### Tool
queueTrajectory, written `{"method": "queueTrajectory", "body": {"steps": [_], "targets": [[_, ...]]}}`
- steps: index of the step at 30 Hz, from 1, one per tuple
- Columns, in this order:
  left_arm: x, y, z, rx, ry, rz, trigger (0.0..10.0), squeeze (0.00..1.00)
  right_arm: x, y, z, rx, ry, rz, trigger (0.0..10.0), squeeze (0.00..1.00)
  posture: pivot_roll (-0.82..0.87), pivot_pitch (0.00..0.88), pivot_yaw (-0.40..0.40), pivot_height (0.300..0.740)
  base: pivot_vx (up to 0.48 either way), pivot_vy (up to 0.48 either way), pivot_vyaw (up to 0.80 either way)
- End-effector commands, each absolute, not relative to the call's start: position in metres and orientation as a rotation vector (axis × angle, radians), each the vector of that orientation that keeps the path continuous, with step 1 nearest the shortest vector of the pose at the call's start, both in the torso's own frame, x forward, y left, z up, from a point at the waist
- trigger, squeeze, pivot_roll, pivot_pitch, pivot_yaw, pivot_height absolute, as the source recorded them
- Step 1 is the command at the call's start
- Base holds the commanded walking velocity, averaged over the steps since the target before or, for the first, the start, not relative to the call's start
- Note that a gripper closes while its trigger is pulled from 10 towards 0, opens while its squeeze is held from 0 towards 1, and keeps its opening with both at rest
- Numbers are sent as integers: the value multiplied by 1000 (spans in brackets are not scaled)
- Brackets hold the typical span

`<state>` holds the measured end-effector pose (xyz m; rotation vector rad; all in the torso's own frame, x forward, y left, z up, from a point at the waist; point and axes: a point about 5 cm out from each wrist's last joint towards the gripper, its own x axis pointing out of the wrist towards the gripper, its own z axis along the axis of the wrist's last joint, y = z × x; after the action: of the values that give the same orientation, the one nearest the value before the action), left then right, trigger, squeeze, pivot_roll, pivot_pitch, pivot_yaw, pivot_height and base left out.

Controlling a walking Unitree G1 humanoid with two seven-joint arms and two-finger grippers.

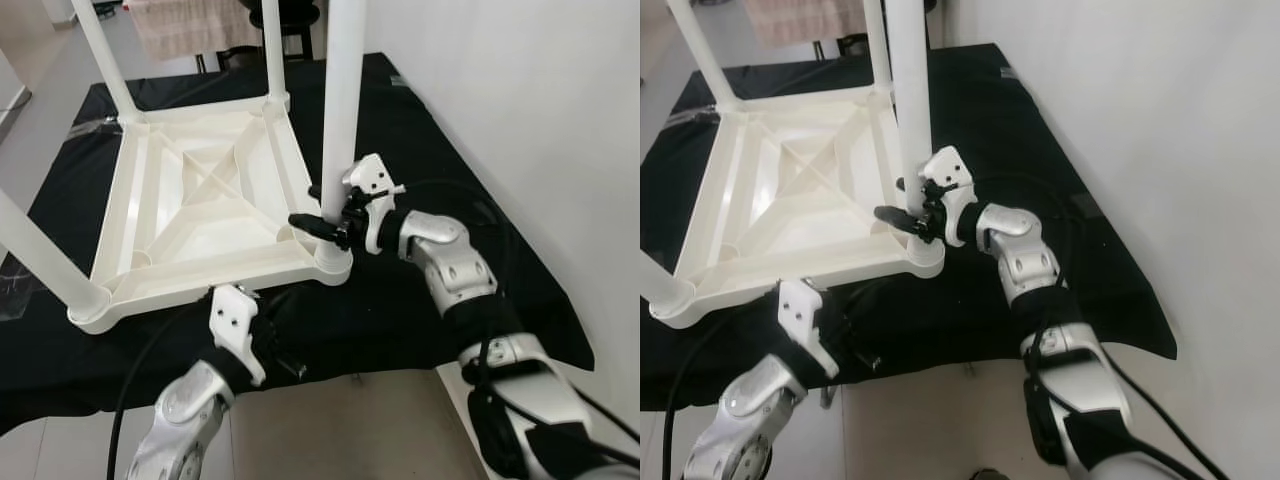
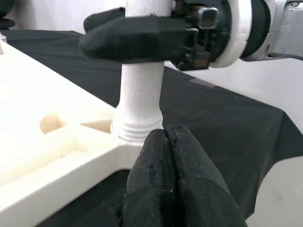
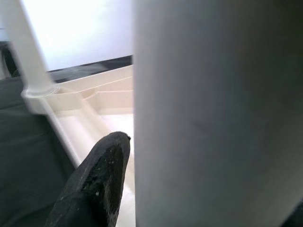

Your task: Building children table

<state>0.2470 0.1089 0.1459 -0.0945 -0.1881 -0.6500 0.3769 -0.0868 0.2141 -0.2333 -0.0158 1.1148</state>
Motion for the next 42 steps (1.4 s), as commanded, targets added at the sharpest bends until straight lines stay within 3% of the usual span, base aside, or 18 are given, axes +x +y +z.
{"method": "queueTrajectory", "body": {"steps": [1,5,6,7,8,19,23,25,26,27,29,32,36,37,39,40,41,42], "targets": [[248,113,139,-100,-149,-643,10000,0,373,-75,205,-249,26,1205,10000,0,89,127,27,740,0,0,0],[254,115,142,-114,-155,-637,10000,0,375,-75,204,-243,71,1241,10000,0,84,110,27,740,0,0,0],[257,115,143,-118,-158,-636,10000,0,377,-76,203,-248,87,1232,8706,0,80,95,29,740,0,0,0],[257,114,143,-123,-159,-639,10000,0,378,-79,203,-241,96,1236,2275,0,79,90,31,740,0,0,0],[256,112,143,-122,-158,-646,10000,0,379,-82,203,-231,100,1231,0,0,78,86,29,740,0,0,0],[233,103,137,-82,-137,-672,10000,0,381,-114,194,-268,99,1170,0,0,102,124,-8,740,0,0,0],[227,103,137,-60,-138,-661,10000,0,382,-124,185,-266,96,1050,0,0,84,126,-12,740,0,0,0],[225,104,137,-52,-123,-660,10000,0,376,-134,160,-266,158,821,0,0,60,137,-18,740,0,0,0],[224,106,137,-50,-121,-661,10000,0,370,-133,149,-244,178,676,0,0,50,139,-12,740,0,0,0],[224,106,137,-50,-121,-661,10000,0,370,-133,149,-244,178,676,0,0,50,139,-12,740,0,0,0],[223,108,137,-45,-113,-662,10000,0,342,-118,130,-110,193,408,0,0,39,140,14,740,0,0,0],[223,112,136,-39,-104,-666,10000,0,320,-97,131,-77,167,352,0,0,27,130,24,740,0,0,0],[224,111,135,-38,-98,-668,10000,0,322,-84,138,-132,124,392,0,0,20,112,12,740,0,0,0],[224,110,134,-40,-97,-668,10000,0,330,-83,140,-148,119,396,5882,0,30,109,5,740,0,0,0],[224,109,134,-40,-96,-668,10000,0,335,-84,141,-152,121,388,5882,0,30,109,5,740,0,0,0],[224,109,133,-39,-96,-665,10000,0,338,-84,142,-156,123,382,10000,0,32,108,5,740,0,0,0],[223,110,133,-37,-95,-659,10000,0,341,-82,148,-127,100,421,10000,1000,41,105,2,740,0,0,0],[223,110,133,-37,-95,-659,10000,0,341,-82,148,-127,100,421,10000,1000,41,105,2,740,0,0,0]]}}
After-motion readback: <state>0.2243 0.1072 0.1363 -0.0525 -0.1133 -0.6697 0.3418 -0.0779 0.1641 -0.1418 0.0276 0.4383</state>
